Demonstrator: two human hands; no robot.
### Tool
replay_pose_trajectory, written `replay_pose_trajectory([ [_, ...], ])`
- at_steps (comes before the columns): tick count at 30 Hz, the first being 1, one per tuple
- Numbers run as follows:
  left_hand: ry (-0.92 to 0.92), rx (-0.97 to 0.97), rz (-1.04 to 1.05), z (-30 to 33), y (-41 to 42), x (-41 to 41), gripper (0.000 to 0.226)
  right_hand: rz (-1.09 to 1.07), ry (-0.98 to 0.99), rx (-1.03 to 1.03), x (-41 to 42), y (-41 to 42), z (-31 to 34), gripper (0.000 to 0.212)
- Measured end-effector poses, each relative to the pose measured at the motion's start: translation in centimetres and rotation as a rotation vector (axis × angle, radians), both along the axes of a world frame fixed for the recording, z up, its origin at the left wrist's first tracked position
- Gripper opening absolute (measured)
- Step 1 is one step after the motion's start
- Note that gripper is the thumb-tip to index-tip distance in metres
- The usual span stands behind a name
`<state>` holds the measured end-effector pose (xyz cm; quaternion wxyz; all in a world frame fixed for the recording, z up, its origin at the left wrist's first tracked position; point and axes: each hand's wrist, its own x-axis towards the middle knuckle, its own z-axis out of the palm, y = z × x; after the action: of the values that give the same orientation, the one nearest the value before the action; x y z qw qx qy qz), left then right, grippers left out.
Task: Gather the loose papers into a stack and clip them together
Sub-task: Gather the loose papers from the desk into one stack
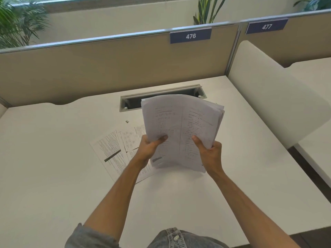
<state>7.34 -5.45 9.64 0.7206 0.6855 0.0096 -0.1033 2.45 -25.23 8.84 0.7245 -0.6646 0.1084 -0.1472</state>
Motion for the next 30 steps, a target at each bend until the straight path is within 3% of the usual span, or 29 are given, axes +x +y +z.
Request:
replay_pose_trajectory([
  [3, 0.003, -0.004, 0.031, -0.7, -0.1, -0.1, 0.029, 0.011, -0.003, 0.014, 0.3, 0.1, -0.6, 0.015],
  [7, 0.076, 0.031, 0.037, -2.7, -0.2, -1.2, 0.024, 0.04, 0.099, -0.047, -0.3, -0.1, -4.3, 0.002],
  [11, 0.13, 0.042, 0.087, -2.9, -0.3, -1.5, 0.014, 0.101, 0.183, -0.218, -0.7, -0.7, -6.4, 0.028],
  [14, 0.166, 0.087, 0.089, -2.5, 0.4, -0.9, 0.012, 0.134, 0.167, -0.272, -0.4, -1.1, -5.7, 0.024],
  [22, 0.204, -0.021, -0.105, 0.2, 2.9, 0.2, 0.021, 0.181, 0.135, -0.091, 1.6, -2.0, -1.3, 0.018],
  [27, 0.181, 0.0, -0.02, 0.8, 3.1, 0.5, 0.023, 0.348, 0.265, 0.081, 1.7, -2.4, -1.0, 0.03],
  [30, 0.162, 0.018, -0.008, 1.0, 3.5, 0.5, 0.017, 0.483, 0.336, -0.012, 1.1, -2.6, -1.0, 0.029],
])
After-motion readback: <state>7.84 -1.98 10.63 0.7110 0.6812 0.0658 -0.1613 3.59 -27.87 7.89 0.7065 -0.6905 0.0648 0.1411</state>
